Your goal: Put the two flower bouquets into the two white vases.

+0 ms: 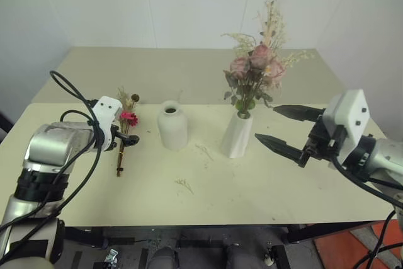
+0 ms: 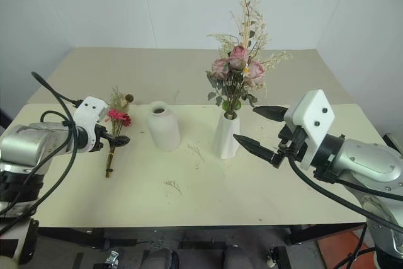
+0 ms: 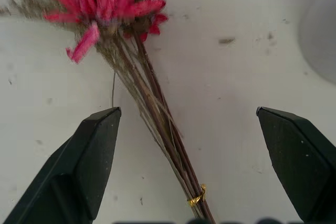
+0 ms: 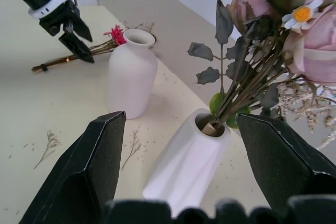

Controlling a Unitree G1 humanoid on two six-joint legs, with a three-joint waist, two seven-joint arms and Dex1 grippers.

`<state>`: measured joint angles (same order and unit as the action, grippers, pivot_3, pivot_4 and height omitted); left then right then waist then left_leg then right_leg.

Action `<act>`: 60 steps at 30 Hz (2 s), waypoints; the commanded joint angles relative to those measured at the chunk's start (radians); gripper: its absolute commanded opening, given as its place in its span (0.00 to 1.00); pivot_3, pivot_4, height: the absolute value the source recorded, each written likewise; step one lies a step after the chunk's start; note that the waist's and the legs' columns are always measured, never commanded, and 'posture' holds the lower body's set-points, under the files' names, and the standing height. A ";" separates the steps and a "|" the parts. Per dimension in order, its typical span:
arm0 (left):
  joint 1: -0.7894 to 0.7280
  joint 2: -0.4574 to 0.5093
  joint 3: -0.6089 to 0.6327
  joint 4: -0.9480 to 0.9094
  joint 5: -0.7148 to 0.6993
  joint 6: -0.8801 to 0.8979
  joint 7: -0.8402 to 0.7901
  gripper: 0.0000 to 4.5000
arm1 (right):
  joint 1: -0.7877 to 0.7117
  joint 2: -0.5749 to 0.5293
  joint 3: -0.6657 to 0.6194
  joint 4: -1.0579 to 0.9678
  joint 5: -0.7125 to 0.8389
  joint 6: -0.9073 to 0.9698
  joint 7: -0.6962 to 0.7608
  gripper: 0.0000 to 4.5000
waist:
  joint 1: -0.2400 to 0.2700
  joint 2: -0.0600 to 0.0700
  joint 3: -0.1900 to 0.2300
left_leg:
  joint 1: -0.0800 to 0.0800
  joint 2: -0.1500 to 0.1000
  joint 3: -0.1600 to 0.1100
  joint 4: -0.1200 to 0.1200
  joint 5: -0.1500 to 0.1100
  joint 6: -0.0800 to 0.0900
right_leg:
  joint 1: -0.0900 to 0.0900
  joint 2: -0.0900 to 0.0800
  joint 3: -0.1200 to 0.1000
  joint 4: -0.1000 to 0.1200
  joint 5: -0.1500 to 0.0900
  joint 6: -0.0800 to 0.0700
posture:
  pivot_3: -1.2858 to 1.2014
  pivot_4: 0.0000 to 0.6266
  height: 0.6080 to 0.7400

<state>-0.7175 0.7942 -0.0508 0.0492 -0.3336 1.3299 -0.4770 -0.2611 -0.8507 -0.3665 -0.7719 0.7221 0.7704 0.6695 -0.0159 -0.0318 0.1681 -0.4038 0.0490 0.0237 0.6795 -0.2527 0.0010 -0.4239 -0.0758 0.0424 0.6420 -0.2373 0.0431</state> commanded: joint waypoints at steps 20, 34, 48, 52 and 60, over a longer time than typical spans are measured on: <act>-0.074 0.006 0.022 0.109 0.060 0.074 0.044 0.01 | 0.028 -0.027 -0.041 -0.035 0.059 -0.029 -0.022 0.88 | 0.003 0.000 0.000 | 0.000 0.000 0.000 0.000 0.000 0.000 | 0.000 0.000 0.000 0.001 0.000 0.000 | 0.52 0.24 1.00; -0.033 -0.104 0.395 -0.133 0.000 -0.359 0.088 0.01 | 0.047 -0.029 -0.039 -0.035 0.061 -0.025 -0.051 0.88 | 0.006 0.000 0.000 | 0.000 0.000 0.000 0.001 0.000 0.000 | 0.001 -0.001 0.000 0.001 0.000 0.000 | 0.52 0.24 1.00; -0.206 -0.241 0.410 -0.058 -0.291 -0.618 -0.228 0.01 | 0.087 -0.002 -0.017 -0.050 0.031 -0.063 -0.078 0.88 | 0.006 0.000 0.000 | 0.000 -0.001 0.000 0.001 0.000 -0.001 | 0.001 -0.001 0.000 0.001 0.000 0.000 | 0.52 0.24 1.00; -0.201 -0.254 0.380 -0.027 -0.308 -0.646 -0.267 0.01 | 0.100 -0.001 -0.020 -0.062 0.029 -0.070 -0.088 0.88 | 0.000 0.000 0.000 | 0.001 -0.001 0.000 0.002 0.000 -0.001 | 0.001 -0.001 0.000 0.002 0.000 0.000 | 0.52 0.24 1.00; -0.182 -0.287 0.329 0.023 -0.301 -0.692 -0.287 0.01 | 0.112 0.002 -0.025 -0.080 0.033 -0.075 -0.111 0.88 | 0.003 0.000 0.000 | 0.000 -0.001 -0.001 0.002 0.000 -0.001 | 0.002 -0.001 0.000 0.001 0.000 0.000 | 0.52 0.24 1.00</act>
<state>-0.8919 0.5061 0.2791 0.0828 -0.6275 0.6709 -0.7519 -0.1455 -0.8518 -0.3639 -0.8188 0.7582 0.7262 0.5716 -0.0124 -0.0323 0.1680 -0.4035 0.0484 0.0231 0.6816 -0.2523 0.0003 -0.4222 -0.0766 0.0421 0.6435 -0.2371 0.0431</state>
